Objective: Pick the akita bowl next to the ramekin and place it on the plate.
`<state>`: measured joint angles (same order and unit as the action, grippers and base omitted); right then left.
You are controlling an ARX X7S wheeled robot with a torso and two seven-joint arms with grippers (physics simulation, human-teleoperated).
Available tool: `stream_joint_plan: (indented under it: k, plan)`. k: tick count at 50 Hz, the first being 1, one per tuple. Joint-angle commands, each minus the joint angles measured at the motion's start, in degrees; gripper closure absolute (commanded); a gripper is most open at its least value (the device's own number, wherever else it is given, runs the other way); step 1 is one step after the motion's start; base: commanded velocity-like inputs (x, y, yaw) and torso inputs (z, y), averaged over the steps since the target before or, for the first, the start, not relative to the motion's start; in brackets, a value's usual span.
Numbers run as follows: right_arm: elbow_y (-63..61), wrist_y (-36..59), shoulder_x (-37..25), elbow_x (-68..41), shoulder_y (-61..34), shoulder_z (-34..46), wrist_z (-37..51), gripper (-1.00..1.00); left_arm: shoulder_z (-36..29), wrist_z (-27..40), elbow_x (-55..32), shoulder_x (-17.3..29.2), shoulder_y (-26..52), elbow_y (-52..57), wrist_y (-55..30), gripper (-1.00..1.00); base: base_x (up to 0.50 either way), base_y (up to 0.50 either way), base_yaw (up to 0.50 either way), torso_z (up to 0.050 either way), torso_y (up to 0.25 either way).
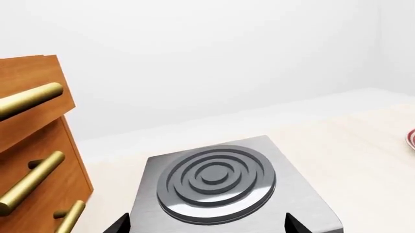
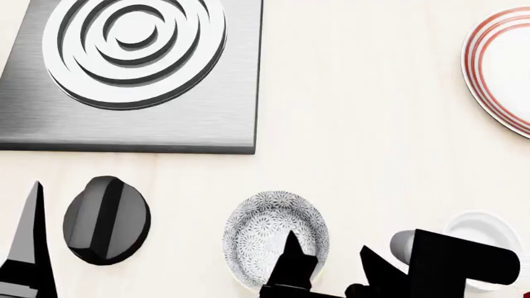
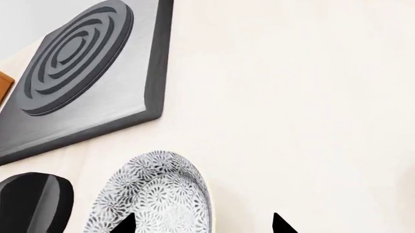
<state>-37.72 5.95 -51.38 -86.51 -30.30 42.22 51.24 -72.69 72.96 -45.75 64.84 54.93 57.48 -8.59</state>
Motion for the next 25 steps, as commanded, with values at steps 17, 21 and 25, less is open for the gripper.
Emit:
stream_joint_plan:
  k: [17,21,25]
  plan:
    - [3.62,0.44,1.77,-0.22,-0.22,0.63,-2.69,-1.0,-0.08,-0.04,-0.08,0.13,0.13,-0.18,0.28,-1.0,0.0,0.0,0.0,0.0,0.0]
    - [4.1,0.38,1.9,-0.02,0.02,0.74,-3.0,-1.0,-0.18,-0.04,0.06,0.17,0.01,-0.25,0.38,-1.0,0.0,0.0,0.0,0.0,0.0]
    - [4.59,0.36,2.04,0.11,0.19,0.84,-3.37,-1.0,-0.19,-0.01,0.03,0.22,0.05,-0.21,0.34,-1.0,0.0,0.0,0.0,0.0,0.0]
